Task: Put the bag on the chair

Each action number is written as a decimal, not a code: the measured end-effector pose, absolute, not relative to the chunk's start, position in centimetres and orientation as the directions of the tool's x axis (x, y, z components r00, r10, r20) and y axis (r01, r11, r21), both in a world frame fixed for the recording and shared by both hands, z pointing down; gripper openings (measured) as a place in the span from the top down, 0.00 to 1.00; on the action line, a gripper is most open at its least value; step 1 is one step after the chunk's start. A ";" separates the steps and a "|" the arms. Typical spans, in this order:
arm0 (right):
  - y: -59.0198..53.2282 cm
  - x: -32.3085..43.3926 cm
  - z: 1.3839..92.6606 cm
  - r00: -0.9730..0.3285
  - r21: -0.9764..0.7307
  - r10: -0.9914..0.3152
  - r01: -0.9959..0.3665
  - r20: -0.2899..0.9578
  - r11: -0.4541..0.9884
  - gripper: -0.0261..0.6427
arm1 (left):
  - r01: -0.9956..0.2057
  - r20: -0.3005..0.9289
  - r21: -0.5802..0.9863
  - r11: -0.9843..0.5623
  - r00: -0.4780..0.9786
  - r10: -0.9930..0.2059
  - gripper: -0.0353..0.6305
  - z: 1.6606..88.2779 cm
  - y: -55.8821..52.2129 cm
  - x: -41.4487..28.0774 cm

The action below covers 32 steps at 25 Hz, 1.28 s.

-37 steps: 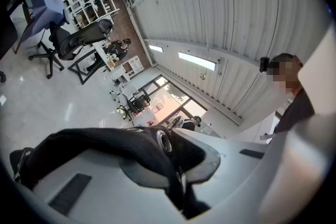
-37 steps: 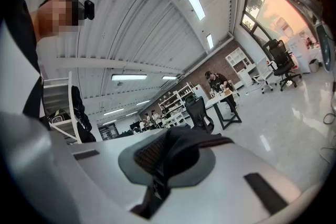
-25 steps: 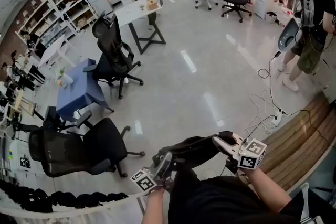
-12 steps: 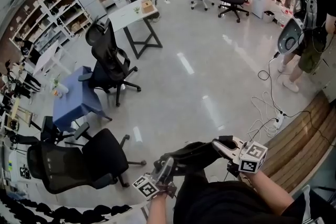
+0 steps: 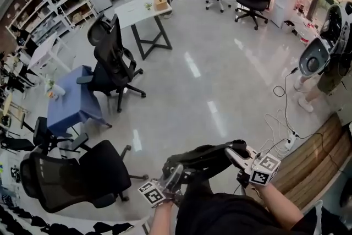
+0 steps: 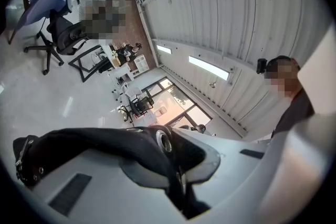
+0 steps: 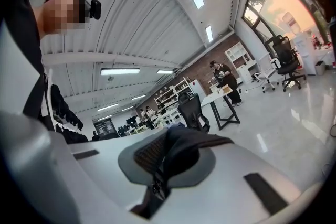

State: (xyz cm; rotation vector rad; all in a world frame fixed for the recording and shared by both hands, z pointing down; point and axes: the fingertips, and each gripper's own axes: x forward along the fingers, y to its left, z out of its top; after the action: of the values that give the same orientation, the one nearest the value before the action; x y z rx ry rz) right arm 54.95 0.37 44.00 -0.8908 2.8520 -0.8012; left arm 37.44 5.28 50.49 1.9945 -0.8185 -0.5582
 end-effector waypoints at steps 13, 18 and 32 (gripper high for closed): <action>-16.6 47.0 43.5 -0.801 -0.511 -0.584 -0.559 0.131 0.653 0.95 | -0.281 -0.101 0.875 -0.394 0.689 -0.717 0.90 50.5 -11.3 29.4; -21.4 44.1 42.6 -0.794 -0.506 -0.590 -0.572 0.146 0.645 0.95 | -0.262 -0.112 0.885 -0.386 0.684 -0.721 0.89 50.2 -15.3 26.8; -26.0 35.9 42.2 -0.845 -0.522 -0.516 -0.507 0.141 0.686 0.95 | -0.283 -0.133 0.885 -0.370 0.607 -0.783 0.89 49.7 -18.5 19.1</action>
State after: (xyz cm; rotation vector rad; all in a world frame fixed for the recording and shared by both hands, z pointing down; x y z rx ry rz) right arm 35.91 -26.04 42.20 -0.8703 2.8690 -0.8797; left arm 19.13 -18.49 49.70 1.9285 -0.8487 -0.6974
